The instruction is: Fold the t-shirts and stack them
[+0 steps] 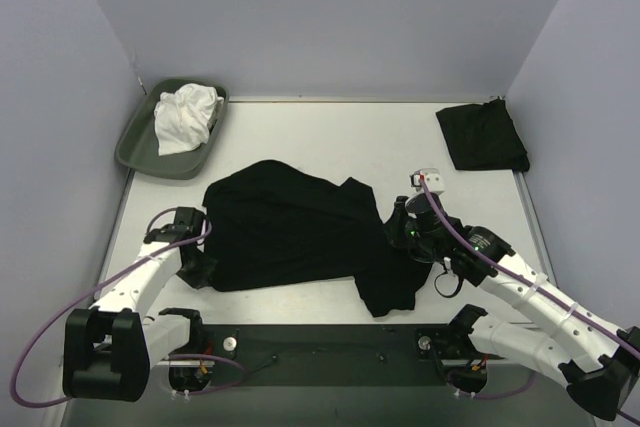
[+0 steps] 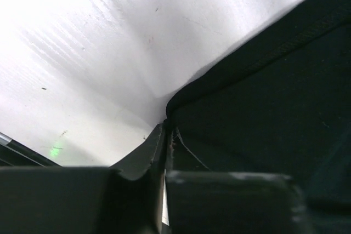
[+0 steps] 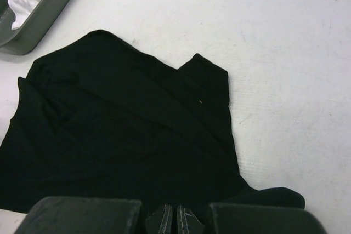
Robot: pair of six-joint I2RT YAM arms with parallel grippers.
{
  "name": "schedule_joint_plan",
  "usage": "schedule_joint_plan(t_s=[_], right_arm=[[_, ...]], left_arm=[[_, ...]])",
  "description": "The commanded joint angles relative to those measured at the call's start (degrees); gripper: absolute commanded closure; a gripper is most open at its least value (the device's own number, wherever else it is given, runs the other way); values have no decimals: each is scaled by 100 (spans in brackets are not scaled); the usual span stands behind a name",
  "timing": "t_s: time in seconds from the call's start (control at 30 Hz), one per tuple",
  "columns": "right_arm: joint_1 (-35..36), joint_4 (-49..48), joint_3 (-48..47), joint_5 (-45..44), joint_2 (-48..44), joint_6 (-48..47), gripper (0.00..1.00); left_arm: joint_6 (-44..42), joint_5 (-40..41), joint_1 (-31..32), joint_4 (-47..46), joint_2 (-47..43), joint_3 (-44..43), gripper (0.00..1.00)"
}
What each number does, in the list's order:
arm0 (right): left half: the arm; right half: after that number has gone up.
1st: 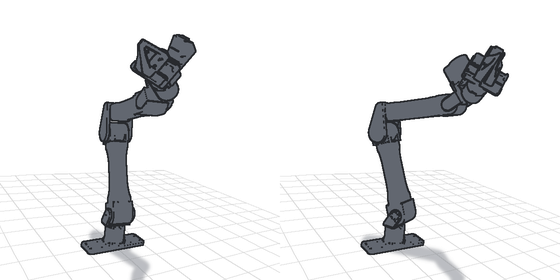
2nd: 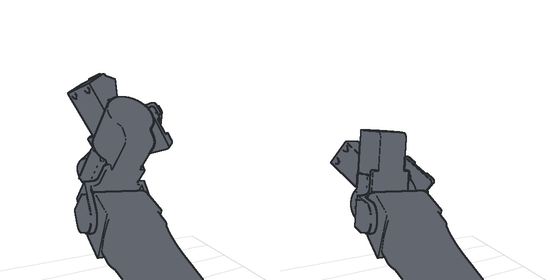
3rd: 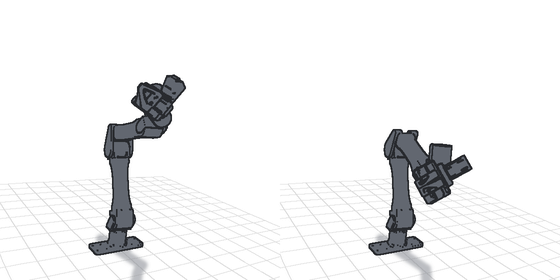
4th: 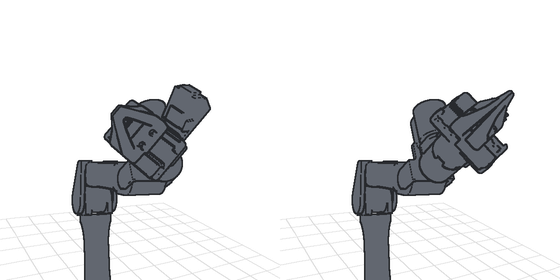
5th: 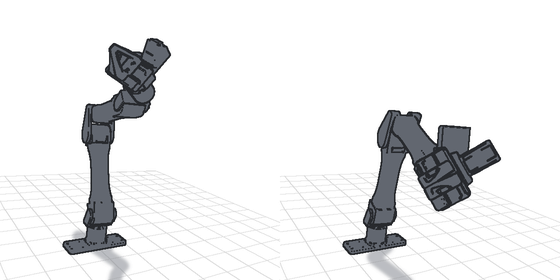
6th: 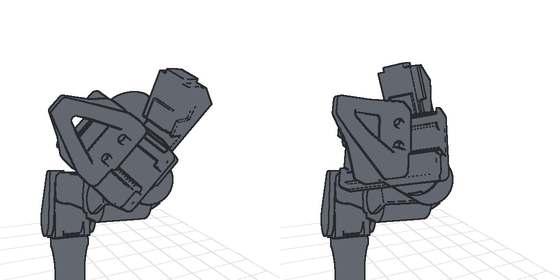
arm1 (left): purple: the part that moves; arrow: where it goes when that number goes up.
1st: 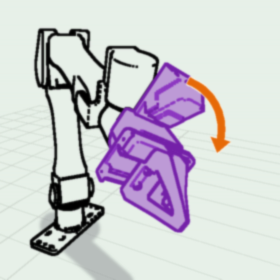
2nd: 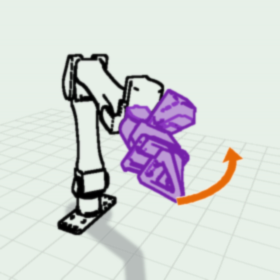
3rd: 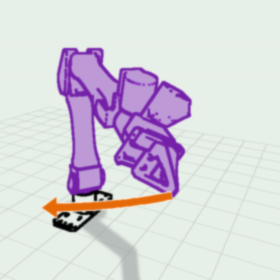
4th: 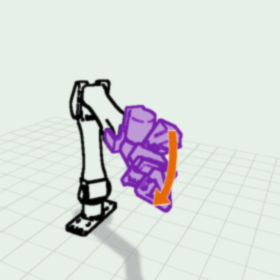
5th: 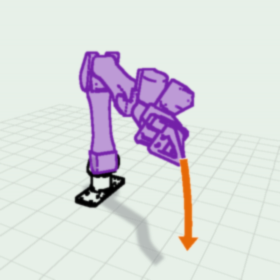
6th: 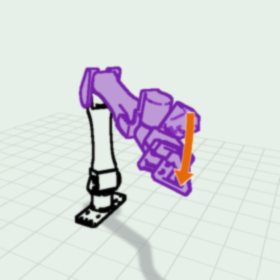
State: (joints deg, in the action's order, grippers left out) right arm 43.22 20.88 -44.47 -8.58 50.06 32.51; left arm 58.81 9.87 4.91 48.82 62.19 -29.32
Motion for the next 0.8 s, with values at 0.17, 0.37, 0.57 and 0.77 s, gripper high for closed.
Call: schedule_joint_plan(t_s=[0.17,0.37,0.57,0.77], right_arm=[[-532,723,-834,-724,-234,-403,100],[-1105,1286,-2851,-855,-15,-913,100],[-1106,1393,-5444,-682,495,-1141,100],[-1105,1427,-7855,1566,1241,-1572,100]], left_arm=[[-675,-116,-209,-153,-726,-1328,100],[-1686,-1530,-456,-434,-482,-3770,100],[-1715,-3189,-1079,-855,178,-5618,100],[-935,-4771,-1369,-1820,689,-6850,100]])
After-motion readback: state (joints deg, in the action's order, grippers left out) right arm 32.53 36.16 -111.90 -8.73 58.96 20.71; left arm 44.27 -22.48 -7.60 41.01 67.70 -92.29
